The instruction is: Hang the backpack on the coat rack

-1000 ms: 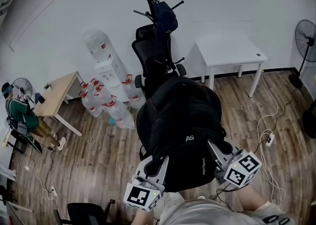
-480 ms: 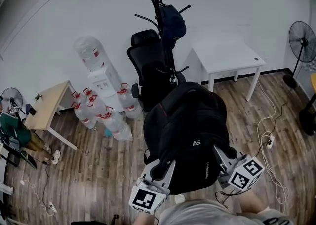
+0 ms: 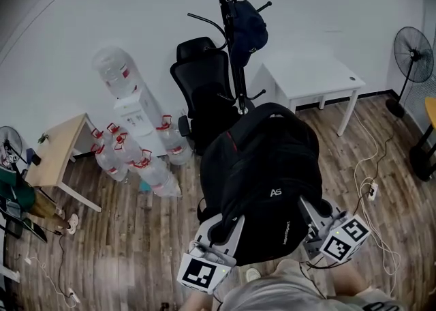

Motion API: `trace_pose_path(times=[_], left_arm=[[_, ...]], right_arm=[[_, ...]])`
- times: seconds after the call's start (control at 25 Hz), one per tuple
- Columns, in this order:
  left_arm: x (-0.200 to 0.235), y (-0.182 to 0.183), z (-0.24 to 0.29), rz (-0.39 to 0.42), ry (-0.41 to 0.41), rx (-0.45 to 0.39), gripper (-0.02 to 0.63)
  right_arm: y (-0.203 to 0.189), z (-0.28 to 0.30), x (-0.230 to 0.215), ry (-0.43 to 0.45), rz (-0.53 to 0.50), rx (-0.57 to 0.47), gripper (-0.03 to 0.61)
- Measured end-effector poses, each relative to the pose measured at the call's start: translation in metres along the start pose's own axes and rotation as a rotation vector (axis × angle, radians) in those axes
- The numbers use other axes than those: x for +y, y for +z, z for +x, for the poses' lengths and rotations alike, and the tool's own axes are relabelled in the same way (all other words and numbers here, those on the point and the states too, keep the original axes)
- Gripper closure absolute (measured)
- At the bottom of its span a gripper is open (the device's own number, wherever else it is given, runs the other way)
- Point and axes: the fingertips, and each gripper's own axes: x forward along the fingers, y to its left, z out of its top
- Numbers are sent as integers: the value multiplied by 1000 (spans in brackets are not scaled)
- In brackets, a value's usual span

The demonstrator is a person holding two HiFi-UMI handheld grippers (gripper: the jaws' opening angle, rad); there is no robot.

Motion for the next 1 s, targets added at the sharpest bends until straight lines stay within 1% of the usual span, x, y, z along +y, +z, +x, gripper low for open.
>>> trace_pose_path(times=[0.44, 0.72, 1.0], left_arm=[[44, 6, 30, 4, 30, -19, 581], [72, 14, 67, 20, 65, -23, 580], [106, 23, 110, 38, 126, -30, 580]], right_arm=[[19, 49, -18, 26, -38, 0, 549], [39, 85, -45, 69, -47, -6, 549], [63, 129, -76, 133, -67, -7, 549]])
